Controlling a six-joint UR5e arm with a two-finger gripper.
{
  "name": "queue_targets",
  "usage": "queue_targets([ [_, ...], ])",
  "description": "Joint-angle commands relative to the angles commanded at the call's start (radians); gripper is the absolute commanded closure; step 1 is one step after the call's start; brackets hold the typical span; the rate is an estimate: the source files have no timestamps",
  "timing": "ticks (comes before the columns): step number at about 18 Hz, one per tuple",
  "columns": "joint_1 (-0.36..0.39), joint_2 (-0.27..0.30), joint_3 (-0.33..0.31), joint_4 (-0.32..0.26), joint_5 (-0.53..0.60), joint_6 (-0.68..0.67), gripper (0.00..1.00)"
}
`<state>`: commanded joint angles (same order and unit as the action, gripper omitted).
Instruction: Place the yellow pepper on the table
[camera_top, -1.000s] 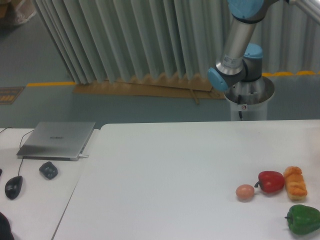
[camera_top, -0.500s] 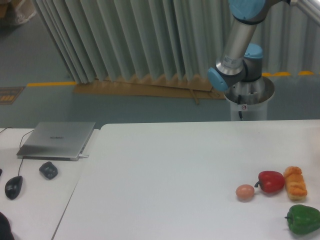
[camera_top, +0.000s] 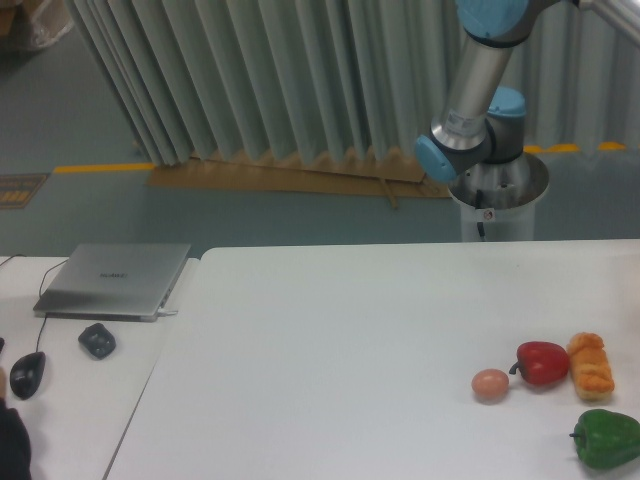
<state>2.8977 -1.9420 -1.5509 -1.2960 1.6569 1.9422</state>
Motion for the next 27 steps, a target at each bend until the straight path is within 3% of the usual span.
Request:
queue_targets([
  [1,0.000,0.009,0.009,-0.032,-0.059,-0.044,0.46],
  [3,0.003,0.017,0.014,-0.043,-0.120,-0.077,0.46],
  [8,0.002,0.064,0.014,-0.115,-0.176,-0.094,0.46],
  [13,-0.014,0.084,0.014,-0.141,-0.223,-0.185,0.46],
  [18,-0.087,0.075,0.037,-0.134,-0.220,-0.425,0.46],
  [22,-0.132,0.066,0.034,-0.085,-0.218,-0.506,0.46],
  [27,-0.199,0.041,0.035,0.047,-0.217,-0.719,0.48],
])
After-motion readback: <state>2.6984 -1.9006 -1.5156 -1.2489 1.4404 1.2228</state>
